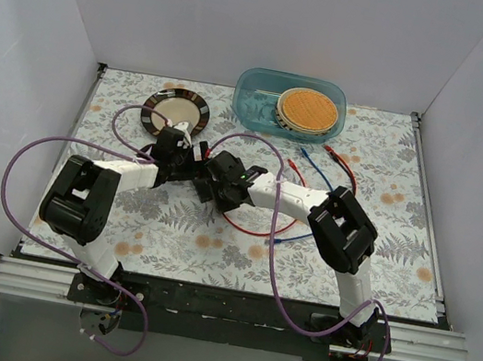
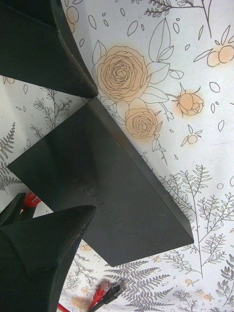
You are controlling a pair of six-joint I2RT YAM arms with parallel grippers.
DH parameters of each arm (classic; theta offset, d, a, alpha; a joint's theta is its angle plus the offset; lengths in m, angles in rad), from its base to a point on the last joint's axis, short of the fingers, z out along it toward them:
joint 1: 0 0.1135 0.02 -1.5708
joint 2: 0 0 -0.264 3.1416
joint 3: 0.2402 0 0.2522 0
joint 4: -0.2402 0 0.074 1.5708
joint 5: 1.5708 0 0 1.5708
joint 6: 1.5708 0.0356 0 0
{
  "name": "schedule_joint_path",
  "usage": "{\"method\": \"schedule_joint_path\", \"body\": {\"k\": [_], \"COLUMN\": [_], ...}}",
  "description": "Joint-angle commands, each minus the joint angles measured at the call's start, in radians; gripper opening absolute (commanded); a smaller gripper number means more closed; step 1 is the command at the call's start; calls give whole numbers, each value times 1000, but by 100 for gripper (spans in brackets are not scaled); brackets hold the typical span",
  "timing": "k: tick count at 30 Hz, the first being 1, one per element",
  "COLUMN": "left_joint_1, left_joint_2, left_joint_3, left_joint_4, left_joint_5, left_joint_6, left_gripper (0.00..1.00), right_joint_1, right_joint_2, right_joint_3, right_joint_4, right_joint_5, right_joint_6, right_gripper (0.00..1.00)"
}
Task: Insert the plug into the switch port
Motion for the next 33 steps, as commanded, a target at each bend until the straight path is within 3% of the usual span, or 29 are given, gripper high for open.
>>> {"method": "schedule_joint_path", "body": {"k": [1, 25, 28, 32, 33], "left_joint_1": [-4, -4, -4, -4, 2], "left_joint_2": [-16, -26, -29, -85, -101], "left_joint_3": [-47, -114, -114, -126, -128], "left_joint_4": [-40, -1, 0, -8, -9], "left_joint_5": [52, 152, 147, -24, -47], "left_joint_6": [-7, -1, -1, -27, -35], "left_gripper": [91, 67, 68, 89, 90], "right_joint_1": [3, -21, -26, -26, -25], "right_joint_2": [-17, 56, 59, 50, 47], "right_joint_3": [-17, 77, 83, 72, 71], "right_joint_4": [61, -37, -43, -39, -39], "right_joint_5": [12, 70, 62, 51, 51], "right_joint_6": [35, 102, 107, 108, 107], "right_gripper": [1, 1, 1, 1, 1]}}
